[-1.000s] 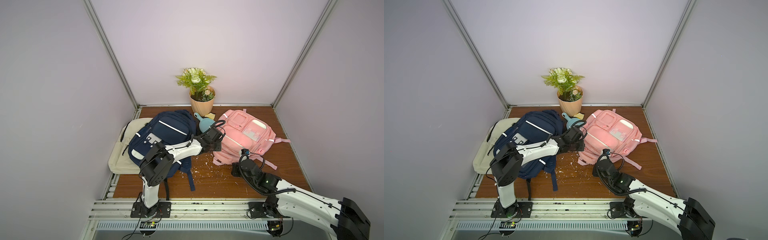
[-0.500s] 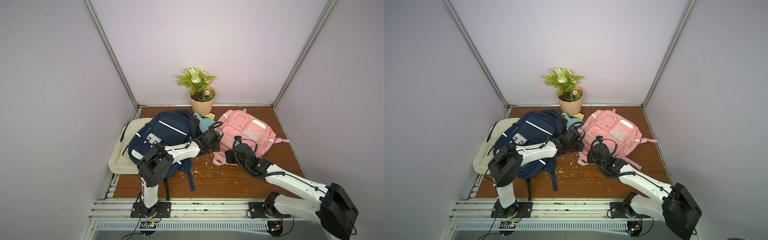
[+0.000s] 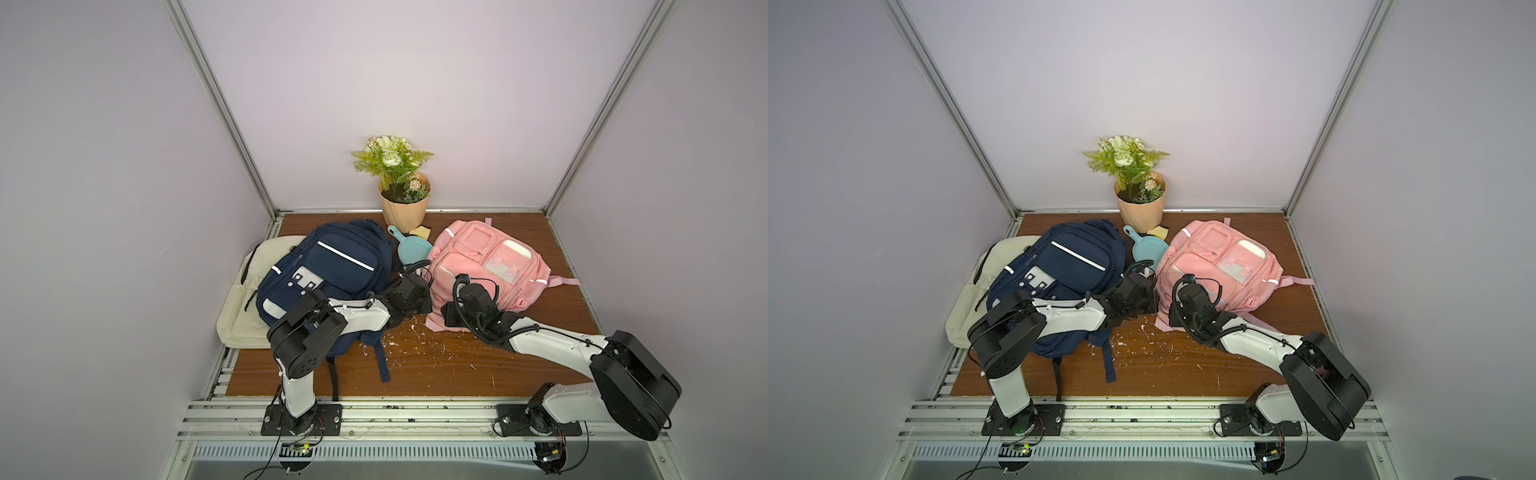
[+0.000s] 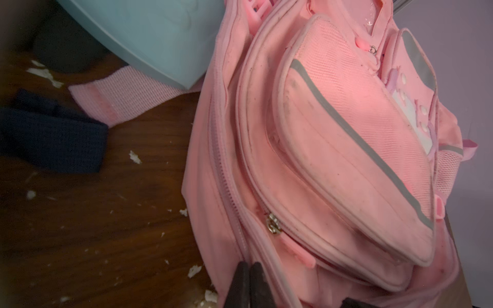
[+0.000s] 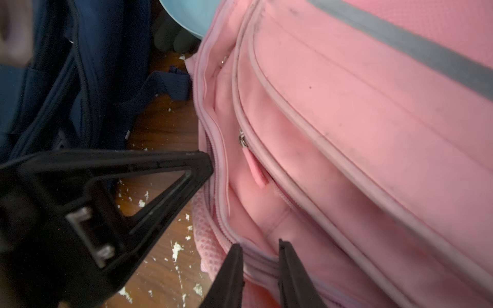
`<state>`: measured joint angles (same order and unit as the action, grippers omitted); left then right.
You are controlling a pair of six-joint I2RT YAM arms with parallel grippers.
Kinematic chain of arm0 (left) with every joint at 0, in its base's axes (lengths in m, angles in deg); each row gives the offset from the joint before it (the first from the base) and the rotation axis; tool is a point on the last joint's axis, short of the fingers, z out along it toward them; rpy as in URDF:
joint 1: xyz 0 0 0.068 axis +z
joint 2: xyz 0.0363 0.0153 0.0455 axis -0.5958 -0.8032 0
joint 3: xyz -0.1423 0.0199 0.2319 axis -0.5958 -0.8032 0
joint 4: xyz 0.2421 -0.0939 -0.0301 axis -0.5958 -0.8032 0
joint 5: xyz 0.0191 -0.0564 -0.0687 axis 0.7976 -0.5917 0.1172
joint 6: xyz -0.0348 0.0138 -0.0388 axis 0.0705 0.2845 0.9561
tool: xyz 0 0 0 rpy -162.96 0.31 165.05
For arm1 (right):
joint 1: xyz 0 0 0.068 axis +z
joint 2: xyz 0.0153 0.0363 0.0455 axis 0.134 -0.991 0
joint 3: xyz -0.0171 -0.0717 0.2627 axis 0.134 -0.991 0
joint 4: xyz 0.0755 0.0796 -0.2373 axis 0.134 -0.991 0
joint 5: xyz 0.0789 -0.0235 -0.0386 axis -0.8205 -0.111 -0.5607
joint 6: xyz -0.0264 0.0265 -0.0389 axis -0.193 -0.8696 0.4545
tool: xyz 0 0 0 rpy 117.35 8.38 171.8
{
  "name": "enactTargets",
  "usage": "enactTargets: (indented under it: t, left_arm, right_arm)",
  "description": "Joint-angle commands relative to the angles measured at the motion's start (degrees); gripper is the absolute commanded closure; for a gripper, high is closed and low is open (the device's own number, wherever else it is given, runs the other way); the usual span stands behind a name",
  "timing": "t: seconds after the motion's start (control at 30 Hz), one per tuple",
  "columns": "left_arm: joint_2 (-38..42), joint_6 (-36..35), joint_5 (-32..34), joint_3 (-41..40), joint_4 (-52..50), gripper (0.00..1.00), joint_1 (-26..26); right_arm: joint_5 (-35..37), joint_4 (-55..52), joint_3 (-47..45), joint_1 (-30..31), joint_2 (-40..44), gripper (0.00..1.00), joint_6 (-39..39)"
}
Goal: Zip up the backpack
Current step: Zip the zipper on the backpack.
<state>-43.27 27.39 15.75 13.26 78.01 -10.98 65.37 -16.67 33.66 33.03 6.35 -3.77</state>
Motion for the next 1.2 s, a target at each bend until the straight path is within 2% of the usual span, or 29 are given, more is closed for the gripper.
enactTargets:
  t: [0.0,0.2,0.6,0.9,1.17]
  left_arm:
    - [-2.30,1.80,-1.81,-2.93,-5.09,0.92,-0.79]
    - [-2.24,1.97,-1.21,-3.39,-4.94,0.93,-0.89]
    - [-2.50,2.01,-1.12,-3.10,-5.09,0.94,-1.14]
    - [-1.89,3.30,-0.87,-6.04,-3.32,0.98,-1.59]
    - [-0.71,3.70,0.11,-6.91,-3.93,0.98,-1.66]
  right_arm:
    - [1.70,0.64,1.50,-0.12,1.25,0.70,3.19]
    - [2.61,0.70,4.90,-0.76,-2.38,0.71,6.64]
    - [1.69,3.92,8.89,-1.23,-10.84,0.72,8.01]
    - [3.11,3.89,13.87,-1.18,-16.57,0.72,9.51]
    - [4.12,5.59,12.42,-1.19,-17.05,0.90,8.41]
